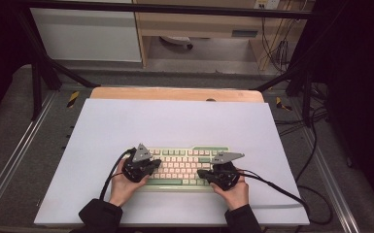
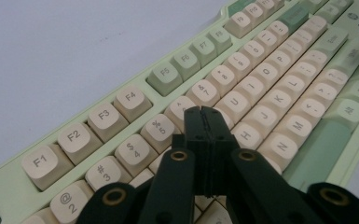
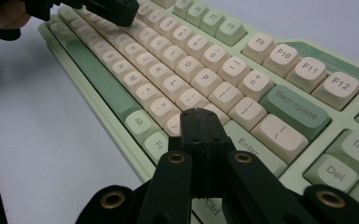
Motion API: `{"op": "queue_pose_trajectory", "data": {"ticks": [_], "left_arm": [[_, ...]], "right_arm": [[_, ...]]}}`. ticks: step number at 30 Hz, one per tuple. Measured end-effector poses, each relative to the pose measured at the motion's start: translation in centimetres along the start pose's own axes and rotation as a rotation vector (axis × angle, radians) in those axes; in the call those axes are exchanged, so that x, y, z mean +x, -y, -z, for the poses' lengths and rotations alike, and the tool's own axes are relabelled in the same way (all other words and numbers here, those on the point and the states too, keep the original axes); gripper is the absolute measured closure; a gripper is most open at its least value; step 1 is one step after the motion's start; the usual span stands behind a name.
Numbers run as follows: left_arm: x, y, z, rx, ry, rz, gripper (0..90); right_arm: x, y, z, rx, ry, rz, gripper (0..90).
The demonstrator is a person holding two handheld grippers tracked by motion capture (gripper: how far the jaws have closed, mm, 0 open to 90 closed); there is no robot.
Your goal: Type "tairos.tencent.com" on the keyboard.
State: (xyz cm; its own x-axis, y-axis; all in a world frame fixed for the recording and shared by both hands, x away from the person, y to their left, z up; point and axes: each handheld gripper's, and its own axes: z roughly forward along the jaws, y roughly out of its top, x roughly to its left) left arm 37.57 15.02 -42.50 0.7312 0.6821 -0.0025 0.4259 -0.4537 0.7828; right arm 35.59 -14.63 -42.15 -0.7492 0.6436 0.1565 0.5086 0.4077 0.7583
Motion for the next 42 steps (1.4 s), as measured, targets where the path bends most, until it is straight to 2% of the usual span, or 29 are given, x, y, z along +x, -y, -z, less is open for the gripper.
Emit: {"op": "queue_pose_trajectory", "data": {"ticks": [7, 17, 26, 42], "left_arm": [[0.1, 0.1, 1.1, -0.009, 0.009, 0.004, 89.7], [0.5, 1.2, 2.5, -0.009, 0.008, 0.004, 89.7], [1.1, 2.0, 3.9, -0.027, 0.003, 0.026, 89.7], [2.0, 3.7, 5.4, -0.030, 0.000, 0.057, 89.7]], "right_arm": [[0.0, 0.0, 0.1, -0.002, -0.001, 0.001, 90.0], [0.1, -0.1, 0.1, -0.008, -0.002, -0.004, 90.0], [0.1, -0.3, 0.2, -0.015, -0.004, -0.010, 90.0], [1.1, -0.9, -1.4, 0.015, -0.020, 0.015, 90.0]]}}
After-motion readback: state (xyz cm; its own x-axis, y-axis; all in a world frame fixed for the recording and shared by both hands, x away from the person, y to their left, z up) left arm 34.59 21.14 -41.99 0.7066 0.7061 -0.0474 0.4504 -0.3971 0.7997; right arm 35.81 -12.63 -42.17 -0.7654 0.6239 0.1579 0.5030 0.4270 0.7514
